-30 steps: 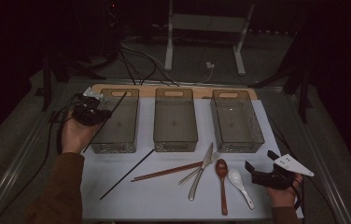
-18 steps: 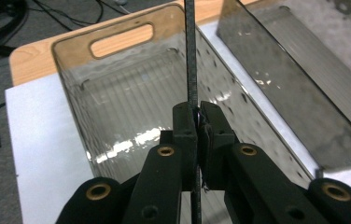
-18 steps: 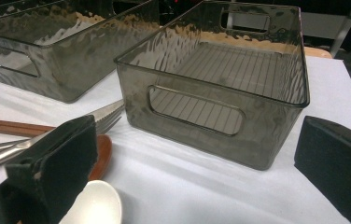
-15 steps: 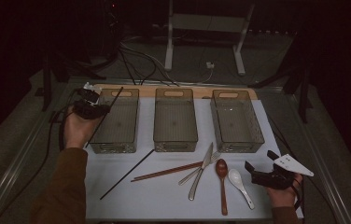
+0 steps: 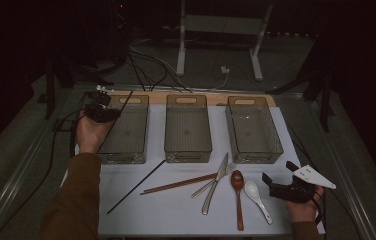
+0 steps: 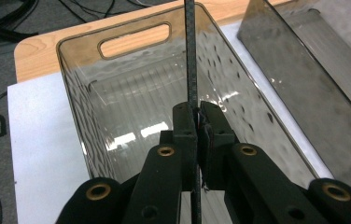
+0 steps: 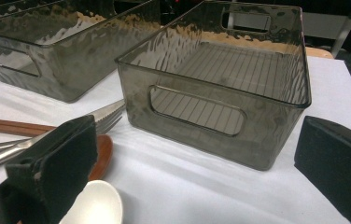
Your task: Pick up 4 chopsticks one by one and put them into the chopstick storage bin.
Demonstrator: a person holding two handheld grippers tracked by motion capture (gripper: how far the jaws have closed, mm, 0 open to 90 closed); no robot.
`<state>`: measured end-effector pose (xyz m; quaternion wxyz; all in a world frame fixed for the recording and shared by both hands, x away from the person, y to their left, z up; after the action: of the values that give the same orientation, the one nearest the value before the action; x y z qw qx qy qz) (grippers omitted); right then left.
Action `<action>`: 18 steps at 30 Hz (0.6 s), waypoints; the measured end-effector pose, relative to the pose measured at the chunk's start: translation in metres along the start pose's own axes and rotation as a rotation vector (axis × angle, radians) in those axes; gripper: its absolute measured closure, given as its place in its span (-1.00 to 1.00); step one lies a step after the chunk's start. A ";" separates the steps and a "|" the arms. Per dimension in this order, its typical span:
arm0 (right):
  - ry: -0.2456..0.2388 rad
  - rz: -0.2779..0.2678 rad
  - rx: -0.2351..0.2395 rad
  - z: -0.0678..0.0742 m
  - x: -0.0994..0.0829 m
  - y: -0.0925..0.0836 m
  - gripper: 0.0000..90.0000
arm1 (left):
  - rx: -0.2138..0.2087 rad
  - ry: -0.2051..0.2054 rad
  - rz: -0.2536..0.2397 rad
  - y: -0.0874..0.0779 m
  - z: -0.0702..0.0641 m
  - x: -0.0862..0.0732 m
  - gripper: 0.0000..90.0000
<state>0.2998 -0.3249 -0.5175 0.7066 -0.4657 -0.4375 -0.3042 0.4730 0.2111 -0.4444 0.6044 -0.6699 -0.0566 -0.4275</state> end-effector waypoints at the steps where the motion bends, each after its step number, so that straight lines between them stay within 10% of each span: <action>1: 0.000 -0.001 0.001 0.000 0.000 0.000 -1.00 | 0.003 0.003 0.001 0.002 0.000 0.001 0.95; 6: -0.001 0.000 0.002 0.000 0.000 0.000 -1.00 | -0.020 0.014 -0.016 0.011 0.002 0.003 0.93; 11: 0.004 -0.002 0.002 -0.001 0.000 -0.001 -1.00 | 0.005 0.003 -0.030 0.020 -0.001 0.000 -0.33; 18: 0.004 -0.005 0.000 -0.001 0.001 -0.002 -1.00 | 0.017 -0.007 -0.059 0.014 -0.007 -0.002 -0.71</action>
<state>0.2992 -0.3269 -0.5165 0.7068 -0.4641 -0.4369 -0.3069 0.4764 0.2024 -0.4567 0.5969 -0.6643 -0.0819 -0.4423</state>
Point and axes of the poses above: each handheld gripper's, and its own axes: y roughly forward along the jaws, x roughly out of its top, z roughly to its left, the point moved 6 cm from there along y, roughly forward along the jaws, and after that the axes turned 11 degrees about y, right-handed, at the moved point
